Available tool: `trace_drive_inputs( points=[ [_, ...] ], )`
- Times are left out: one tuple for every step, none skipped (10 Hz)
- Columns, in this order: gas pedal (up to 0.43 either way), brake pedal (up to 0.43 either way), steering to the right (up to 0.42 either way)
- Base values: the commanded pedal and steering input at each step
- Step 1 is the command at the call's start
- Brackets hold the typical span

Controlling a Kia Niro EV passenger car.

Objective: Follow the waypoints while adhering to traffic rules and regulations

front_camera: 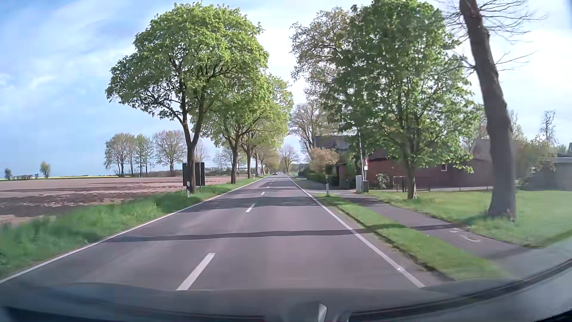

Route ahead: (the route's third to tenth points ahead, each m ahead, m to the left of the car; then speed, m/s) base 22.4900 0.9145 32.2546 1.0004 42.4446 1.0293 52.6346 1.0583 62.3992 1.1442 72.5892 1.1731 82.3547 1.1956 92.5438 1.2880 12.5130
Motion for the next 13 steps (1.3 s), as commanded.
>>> trace_drive_inputs(
  points=[
    [0.059,0.0,-0.004],
    [0.059,0.0,-0.004],
    [0.059,0.0,-0.004],
    [0.059,0.0,-0.004],
    [0.059,0.0,-0.004],
    [0.059,0.0,-0.004],
    [0.059,0.0,-0.005],
    [0.059,0.0,-0.008],
    [0.059,0.0,-0.008],
    [0.059,0.0,-0.008],
    [0.059,0.0,-0.007],
    [0.059,0.0,-0.007],
    [0.059,0.0,-0.006]
  ],
)
